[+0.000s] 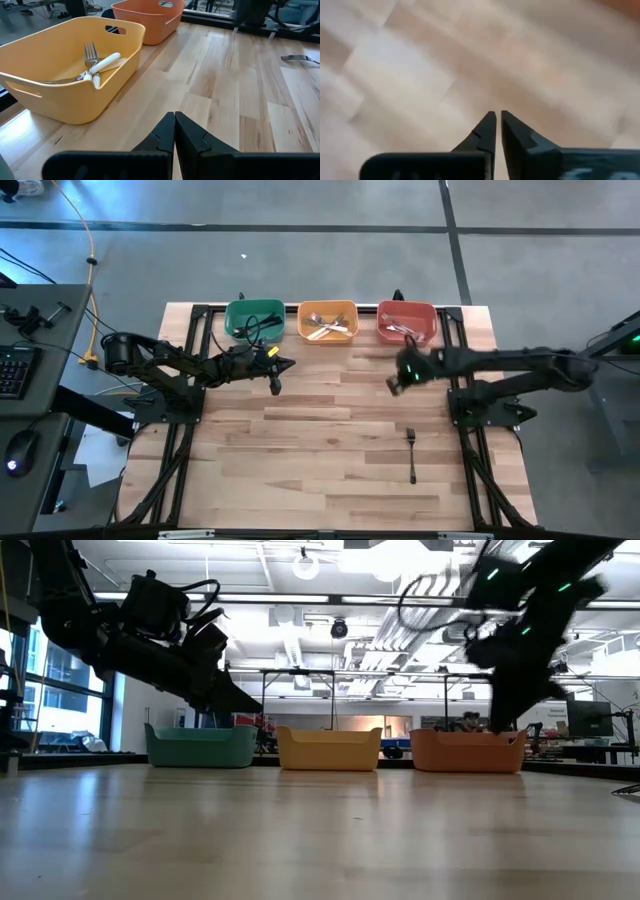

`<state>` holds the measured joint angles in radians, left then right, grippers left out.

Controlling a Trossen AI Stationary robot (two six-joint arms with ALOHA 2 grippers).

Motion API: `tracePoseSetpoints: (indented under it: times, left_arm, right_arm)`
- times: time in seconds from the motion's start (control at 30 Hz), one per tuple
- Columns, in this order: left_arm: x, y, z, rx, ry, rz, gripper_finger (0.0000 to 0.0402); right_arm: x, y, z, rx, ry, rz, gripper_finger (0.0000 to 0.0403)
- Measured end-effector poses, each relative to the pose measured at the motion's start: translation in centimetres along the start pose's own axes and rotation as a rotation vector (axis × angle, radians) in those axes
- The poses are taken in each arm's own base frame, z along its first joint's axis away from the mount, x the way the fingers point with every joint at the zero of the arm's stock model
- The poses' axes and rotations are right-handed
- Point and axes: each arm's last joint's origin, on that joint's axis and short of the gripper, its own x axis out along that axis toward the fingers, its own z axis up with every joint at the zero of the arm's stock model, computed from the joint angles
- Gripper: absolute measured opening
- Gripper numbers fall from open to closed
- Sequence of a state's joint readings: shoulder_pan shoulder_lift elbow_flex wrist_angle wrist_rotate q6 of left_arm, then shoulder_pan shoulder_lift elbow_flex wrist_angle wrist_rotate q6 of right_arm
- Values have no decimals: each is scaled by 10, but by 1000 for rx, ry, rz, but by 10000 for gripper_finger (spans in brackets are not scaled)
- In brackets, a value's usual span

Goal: Sort silverware by color (type)
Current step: Put the black fork into the green bin

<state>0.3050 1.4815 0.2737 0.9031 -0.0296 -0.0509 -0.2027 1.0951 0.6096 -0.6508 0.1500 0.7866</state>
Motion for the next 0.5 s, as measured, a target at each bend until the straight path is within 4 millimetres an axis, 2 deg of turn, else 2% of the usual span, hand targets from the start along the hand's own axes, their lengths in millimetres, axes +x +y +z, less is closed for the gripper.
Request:
tracePoseSetpoints:
  times: [0.13, 0.27, 0.37, 0.5]
  left_arm:
    - [0, 0, 0, 0, 0, 0, 0]
    - [0, 0, 0, -7, 0, 0, 0]
    - [0, 0, 0, -16, 0, 0, 0]
    - [0, 0, 0, -17, 0, 0, 0]
  right_arm:
    - [-17, 21, -46, 116, 84, 6, 17]
    - [-25, 37, -84, 218, 179, -20, 19]
    - [-27, 47, -107, 290, 254, -48, 29]
    - [-23, 58, -127, 340, 320, -113, 68]
